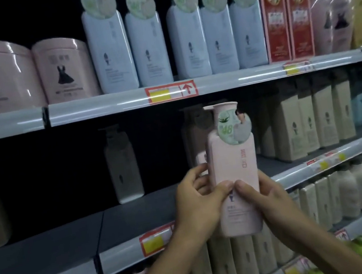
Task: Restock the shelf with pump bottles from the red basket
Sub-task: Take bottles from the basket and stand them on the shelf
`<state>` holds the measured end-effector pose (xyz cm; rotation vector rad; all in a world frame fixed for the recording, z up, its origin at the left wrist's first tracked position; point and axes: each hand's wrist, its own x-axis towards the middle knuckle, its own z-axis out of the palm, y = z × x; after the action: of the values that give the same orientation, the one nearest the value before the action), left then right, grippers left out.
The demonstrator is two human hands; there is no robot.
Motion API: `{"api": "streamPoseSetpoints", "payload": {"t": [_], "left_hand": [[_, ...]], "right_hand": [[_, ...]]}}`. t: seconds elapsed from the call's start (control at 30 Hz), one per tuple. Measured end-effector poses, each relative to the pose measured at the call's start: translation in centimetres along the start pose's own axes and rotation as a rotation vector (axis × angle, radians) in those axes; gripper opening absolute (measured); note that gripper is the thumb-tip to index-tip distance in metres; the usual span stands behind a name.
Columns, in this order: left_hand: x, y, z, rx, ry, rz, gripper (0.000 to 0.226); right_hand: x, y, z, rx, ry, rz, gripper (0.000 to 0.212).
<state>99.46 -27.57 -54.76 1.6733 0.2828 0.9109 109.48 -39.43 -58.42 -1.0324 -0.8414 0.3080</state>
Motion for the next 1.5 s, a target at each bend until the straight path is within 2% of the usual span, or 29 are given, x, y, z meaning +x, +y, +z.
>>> {"api": "streamPoseSetpoints", "payload": {"t": [0.13, 0.3, 0.43, 0.57, 0.7, 0.8, 1.0, 1.33, 1.4, 1.5], "left_hand": [[4.9, 0.0, 1.5, 0.007, 0.028, 0.113, 0.051], [9.1, -1.8, 2.6, 0.071, 0.072, 0.127, 0.056], [10.4, -3.3, 3.3, 0.099, 0.102, 0.111, 0.053], [11.3, -4.0, 3.6, 0.217, 0.162, 0.064, 0.057], [10.1, -5.0, 3.7, 0.364, 0.123, 0.033, 0.093], [9.7, -5.9, 3.9, 0.414, 0.119, 0.043, 0.105], [10.1, -5.9, 5.0, 0.499, 0.148, 0.033, 0.101], [10.3, -5.9, 5.1, 0.508, 0.166, -0.022, 0.098], [9.8, -5.9, 4.9, 0.491, 0.181, -0.026, 0.099], [9.3, -5.5, 4.1, 0.444, 0.222, 0.030, 0.096]], "right_hand": [[5.8, -0.3, -1.7, -0.104, -0.060, -0.065, 0.041], [11.3, 1.1, -4.3, -0.269, -0.181, -0.083, 0.048], [13.4, 2.1, -5.4, -0.317, -0.205, -0.053, 0.048], [14.7, 3.3, -5.3, -0.339, -0.109, -0.045, 0.052], [15.3, 4.3, -5.7, -0.421, -0.059, -0.040, 0.058], [15.3, 4.2, -6.1, -0.502, -0.053, -0.075, 0.052], [15.1, 5.1, -5.7, -0.561, 0.021, -0.122, 0.032], [14.6, 6.0, -5.2, -0.558, 0.106, -0.109, 0.047], [13.7, 5.9, -4.8, -0.529, 0.205, -0.128, 0.053], [11.4, 5.3, -3.4, -0.506, 0.361, -0.204, 0.051]]}}
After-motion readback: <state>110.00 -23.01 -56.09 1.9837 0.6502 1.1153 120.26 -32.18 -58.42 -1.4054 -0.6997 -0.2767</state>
